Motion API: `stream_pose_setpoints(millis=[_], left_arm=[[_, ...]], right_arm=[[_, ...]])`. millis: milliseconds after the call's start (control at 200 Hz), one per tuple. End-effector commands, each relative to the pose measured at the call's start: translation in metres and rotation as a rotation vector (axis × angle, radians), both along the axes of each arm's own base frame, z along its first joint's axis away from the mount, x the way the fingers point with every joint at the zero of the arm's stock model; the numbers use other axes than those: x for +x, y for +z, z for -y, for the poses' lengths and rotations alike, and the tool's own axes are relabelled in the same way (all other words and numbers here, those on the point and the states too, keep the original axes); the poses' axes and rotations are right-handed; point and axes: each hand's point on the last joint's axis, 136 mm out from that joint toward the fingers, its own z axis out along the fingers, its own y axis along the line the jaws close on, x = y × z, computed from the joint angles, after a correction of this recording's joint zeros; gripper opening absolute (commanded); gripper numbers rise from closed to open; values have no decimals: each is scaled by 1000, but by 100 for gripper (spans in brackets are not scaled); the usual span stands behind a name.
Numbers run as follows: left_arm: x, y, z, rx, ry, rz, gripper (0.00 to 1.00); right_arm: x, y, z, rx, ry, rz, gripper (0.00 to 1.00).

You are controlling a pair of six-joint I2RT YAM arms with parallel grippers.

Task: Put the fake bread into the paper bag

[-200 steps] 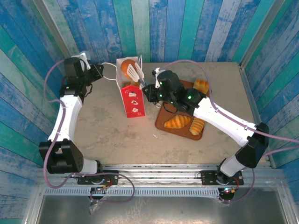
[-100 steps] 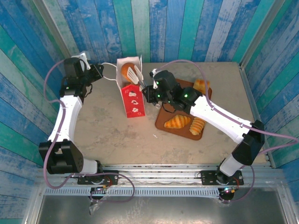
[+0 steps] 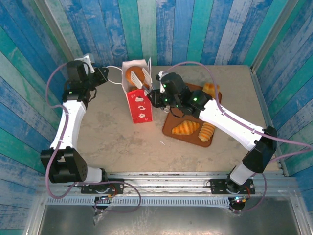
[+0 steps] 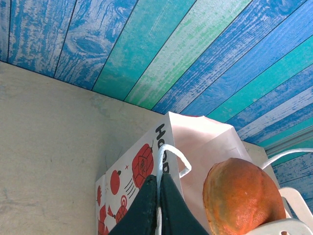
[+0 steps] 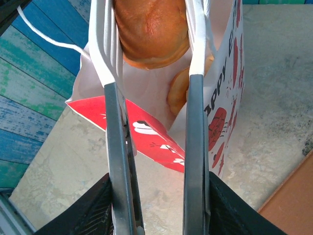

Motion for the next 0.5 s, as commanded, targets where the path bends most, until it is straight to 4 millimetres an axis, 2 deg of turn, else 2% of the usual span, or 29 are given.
stream_pose_setpoints(millis=[0, 496], left_arm=[[-14, 25, 1, 13, -11, 72, 9], [-16, 25, 2, 15, -15, 72, 10]], right_arm=[[6, 20, -5, 24, -1, 51, 48], [8, 20, -2, -2, -9, 57, 59]])
